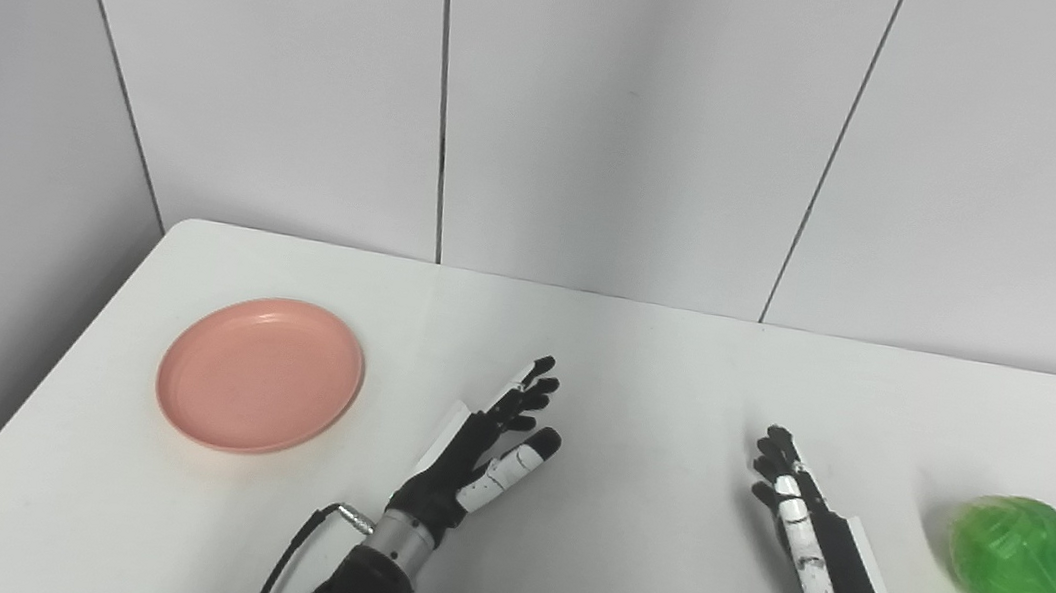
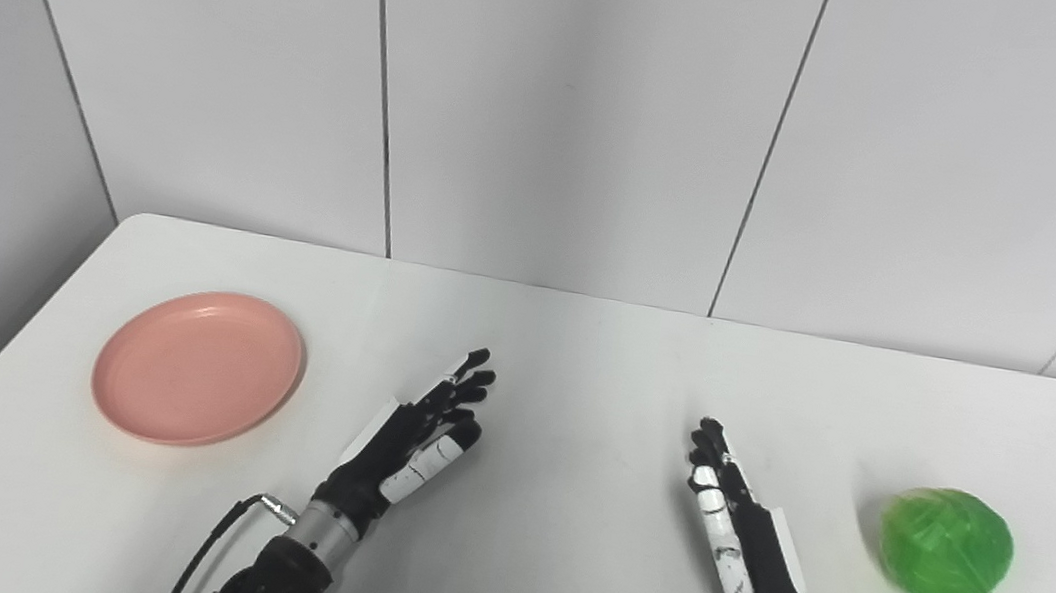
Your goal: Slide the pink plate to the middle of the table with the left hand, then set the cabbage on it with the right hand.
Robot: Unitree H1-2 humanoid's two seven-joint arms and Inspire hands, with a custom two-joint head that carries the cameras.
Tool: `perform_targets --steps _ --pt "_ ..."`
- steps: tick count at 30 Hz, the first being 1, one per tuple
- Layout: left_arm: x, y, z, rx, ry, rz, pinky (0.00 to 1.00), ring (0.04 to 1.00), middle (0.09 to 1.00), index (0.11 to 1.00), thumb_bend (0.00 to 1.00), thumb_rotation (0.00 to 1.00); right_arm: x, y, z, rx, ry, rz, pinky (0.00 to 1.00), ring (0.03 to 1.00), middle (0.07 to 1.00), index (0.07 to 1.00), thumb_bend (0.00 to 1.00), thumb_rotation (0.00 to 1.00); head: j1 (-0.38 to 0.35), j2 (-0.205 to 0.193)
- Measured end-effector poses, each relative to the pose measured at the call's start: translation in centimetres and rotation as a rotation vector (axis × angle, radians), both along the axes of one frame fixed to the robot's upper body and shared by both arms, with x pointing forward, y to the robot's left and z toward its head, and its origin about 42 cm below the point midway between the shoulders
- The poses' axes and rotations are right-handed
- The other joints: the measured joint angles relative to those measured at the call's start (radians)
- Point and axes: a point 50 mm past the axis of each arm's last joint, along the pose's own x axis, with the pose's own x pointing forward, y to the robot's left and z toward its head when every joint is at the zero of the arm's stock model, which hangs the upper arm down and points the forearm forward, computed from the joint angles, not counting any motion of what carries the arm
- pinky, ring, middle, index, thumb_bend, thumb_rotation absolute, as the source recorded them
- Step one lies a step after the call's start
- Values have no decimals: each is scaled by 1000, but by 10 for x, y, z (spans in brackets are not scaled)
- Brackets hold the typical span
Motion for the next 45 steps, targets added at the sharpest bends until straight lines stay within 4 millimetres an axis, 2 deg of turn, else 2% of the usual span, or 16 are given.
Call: perform_targets --steps 5,7,8,17,20,22,27,30,33,36,41,45 --pt "3 -2 0 12 -11 1 829 904 929 939 857 1000 1 0 -1 4 4 1 960 945 950 955 357 1000 -2 -9" --pt "4 -2 0 -3 -4 1 875 930 943 946 870 1000 1 0 -1 4 5 0 957 942 947 950 365 1000 -2 -12" --pt "4 -1 0 -19 2 1 917 953 957 951 892 1000 1 0 -1 4 5 0 965 946 949 953 367 1000 -5 -15" --pt "7 10 7 -195 59 -8 953 979 986 971 901 1000 7 2 -1 4 4 4 973 953 954 959 381 1000 -9 -25" --pt "4 12 13 -225 38 3 924 953 967 951 883 995 8 2 0 5 0 4 969 954 956 962 375 1000 -11 -29" --pt "0 14 15 -267 33 14 933 954 963 945 881 963 8 2 0 2 -2 3 974 956 958 964 376 1000 -11 -31" --pt "-7 17 22 -331 36 30 961 966 980 969 913 972 10 2 0 -1 -5 3 960 946 954 961 387 1000 -12 -34" --pt "-9 19 46 -363 -2 19 928 950 973 964 888 976 10 1 -1 -2 -10 2 952 939 948 954 411 1000 -14 -37" --pt "-5 19 79 -415 -82 6 916 931 957 953 888 973 10 0 -1 -4 -12 1 957 943 952 957 395 1000 -9 -38" --pt "-1 17 108 -464 -154 -10 938 946 962 955 890 965 10 -1 -1 -1 -13 1 959 945 955 961 393 1000 -2 -38" --pt "-2 24 134 -497 -204 -5 977 955 970 972 893 987 11 -3 -1 -1 -15 7 963 947 951 961 383 1000 44 -40" --pt "-7 45 152 -503 -265 62 969 949 966 970 882 996 12 -7 -1 -8 -18 6 965 951 956 968 380 1000 69 -51"
